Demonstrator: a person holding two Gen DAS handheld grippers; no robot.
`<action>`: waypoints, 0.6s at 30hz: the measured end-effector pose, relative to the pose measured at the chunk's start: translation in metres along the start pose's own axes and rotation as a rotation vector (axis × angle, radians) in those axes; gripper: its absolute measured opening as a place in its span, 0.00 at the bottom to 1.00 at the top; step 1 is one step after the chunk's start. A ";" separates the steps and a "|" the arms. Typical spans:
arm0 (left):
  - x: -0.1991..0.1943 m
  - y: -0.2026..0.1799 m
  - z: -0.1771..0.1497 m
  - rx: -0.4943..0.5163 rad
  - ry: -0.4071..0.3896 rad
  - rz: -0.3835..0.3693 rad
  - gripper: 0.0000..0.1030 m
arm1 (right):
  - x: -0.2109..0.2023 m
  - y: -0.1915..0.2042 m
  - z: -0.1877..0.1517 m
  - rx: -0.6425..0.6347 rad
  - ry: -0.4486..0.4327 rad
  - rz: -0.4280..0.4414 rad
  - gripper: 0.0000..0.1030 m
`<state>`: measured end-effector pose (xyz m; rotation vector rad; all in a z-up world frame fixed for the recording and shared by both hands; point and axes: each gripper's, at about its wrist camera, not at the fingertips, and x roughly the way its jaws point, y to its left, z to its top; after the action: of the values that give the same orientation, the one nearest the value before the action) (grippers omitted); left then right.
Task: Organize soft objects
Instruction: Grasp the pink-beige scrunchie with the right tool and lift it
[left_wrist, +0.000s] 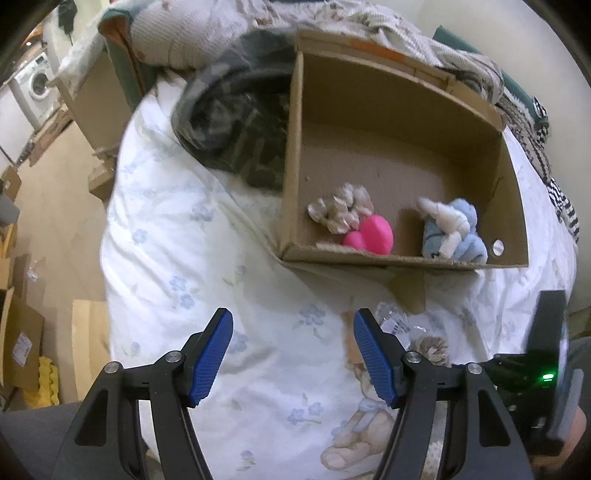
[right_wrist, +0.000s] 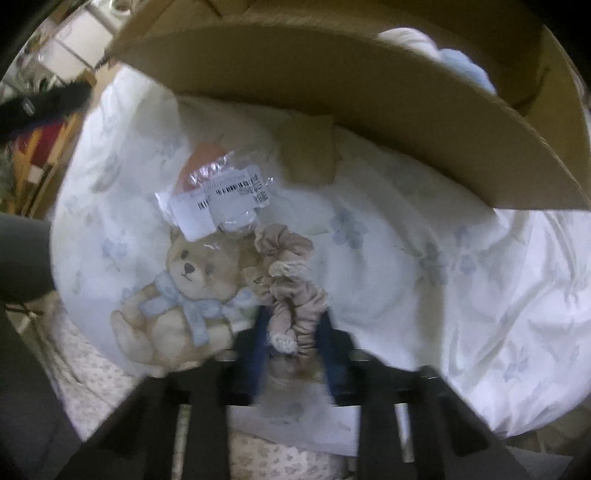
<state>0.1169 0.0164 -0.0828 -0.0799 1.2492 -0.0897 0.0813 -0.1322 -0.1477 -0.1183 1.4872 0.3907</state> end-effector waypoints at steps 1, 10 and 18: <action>0.004 -0.001 0.000 -0.004 0.014 -0.005 0.63 | -0.005 -0.001 -0.002 0.008 -0.016 0.006 0.19; 0.052 -0.024 0.001 -0.016 0.140 -0.031 0.46 | -0.050 -0.034 -0.016 0.181 -0.167 0.084 0.18; 0.091 -0.043 0.002 0.016 0.240 -0.043 0.34 | -0.067 -0.065 0.000 0.220 -0.193 0.121 0.18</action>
<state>0.1462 -0.0363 -0.1631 -0.0836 1.4869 -0.1495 0.0999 -0.2049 -0.0920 0.1813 1.3399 0.3234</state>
